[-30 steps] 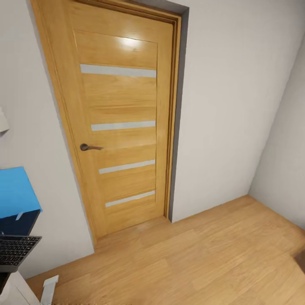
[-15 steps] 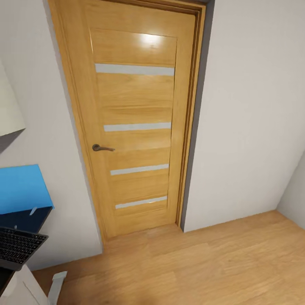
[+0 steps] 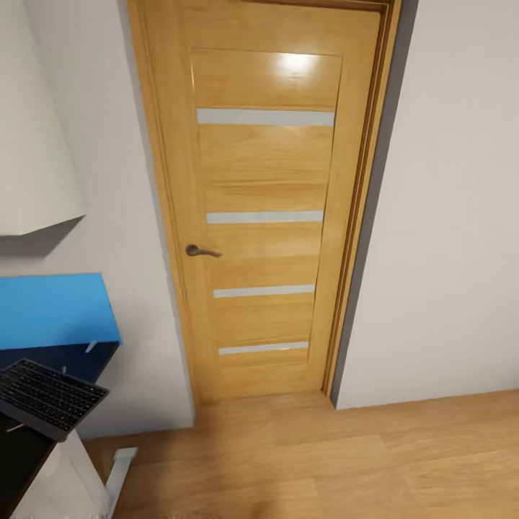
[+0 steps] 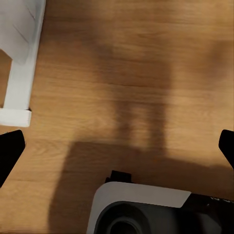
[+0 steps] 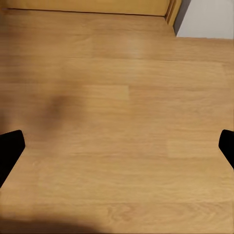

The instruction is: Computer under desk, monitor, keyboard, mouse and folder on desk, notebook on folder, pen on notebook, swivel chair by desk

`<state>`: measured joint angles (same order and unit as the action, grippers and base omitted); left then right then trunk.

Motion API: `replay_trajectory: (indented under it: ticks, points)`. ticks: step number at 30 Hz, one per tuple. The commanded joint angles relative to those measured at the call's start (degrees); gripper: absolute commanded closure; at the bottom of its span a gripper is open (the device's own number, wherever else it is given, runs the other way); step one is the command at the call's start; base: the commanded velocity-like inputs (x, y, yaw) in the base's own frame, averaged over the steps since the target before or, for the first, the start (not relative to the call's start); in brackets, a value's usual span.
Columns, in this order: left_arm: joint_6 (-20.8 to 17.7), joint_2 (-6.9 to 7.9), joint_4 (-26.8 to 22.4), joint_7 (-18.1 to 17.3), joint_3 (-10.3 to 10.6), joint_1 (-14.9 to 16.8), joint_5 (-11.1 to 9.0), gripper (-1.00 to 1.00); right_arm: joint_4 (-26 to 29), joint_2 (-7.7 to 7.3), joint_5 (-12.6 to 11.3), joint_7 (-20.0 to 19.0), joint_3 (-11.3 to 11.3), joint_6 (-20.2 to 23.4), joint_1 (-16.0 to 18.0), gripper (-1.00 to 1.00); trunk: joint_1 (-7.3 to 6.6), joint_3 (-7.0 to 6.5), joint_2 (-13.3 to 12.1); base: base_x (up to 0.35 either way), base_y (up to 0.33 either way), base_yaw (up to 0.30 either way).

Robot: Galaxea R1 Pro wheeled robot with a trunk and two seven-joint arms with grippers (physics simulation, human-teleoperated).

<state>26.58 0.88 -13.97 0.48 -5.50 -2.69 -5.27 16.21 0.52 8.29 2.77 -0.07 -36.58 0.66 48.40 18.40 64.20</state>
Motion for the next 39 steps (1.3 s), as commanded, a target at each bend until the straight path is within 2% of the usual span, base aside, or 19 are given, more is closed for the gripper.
replay_trajectory:
  ticks: [1, 5, 10, 17, 39]
  points:
    - [0.05, 0.03, -0.09, -0.04, 0.15, -0.03, -0.56, -1.00, -0.04, 0.01, 0.44, 0.30, -0.02, -0.15, 0.04, -1.00, 0.00, 0.05, 0.03, 0.004, -0.003, 0.290]
    - [0.07, 0.07, -0.09, -0.04, 0.14, -0.03, -0.59, -1.00, 0.03, 0.01, 0.42, 0.43, -0.02, -0.21, 0.04, -1.00, 0.00, 0.05, 0.03, 0.002, -0.002, 0.291]
    - [0.33, 0.38, -0.09, -0.04, 0.08, -0.03, -0.62, -1.00, 0.21, -0.01, 0.43, 3.14, -0.02, -0.46, 0.04, -1.00, 0.00, 0.05, 0.03, 0.000, 0.000, 0.291]
    - [0.57, 0.45, -0.09, -0.04, -0.03, -0.03, -0.63, -1.00, 0.29, -0.03, 0.50, 3.82, -0.02, -0.93, 0.04, -1.00, 0.00, 0.05, 0.03, 0.000, -0.018, 0.291]
    - [0.58, 0.50, -0.09, -0.04, -0.07, -0.03, -0.62, -1.00, 0.14, -0.08, 0.59, 3.91, 0.04, -1.49, 0.04, -1.00, 0.00, 0.05, 0.03, 0.000, -0.294, 0.291]
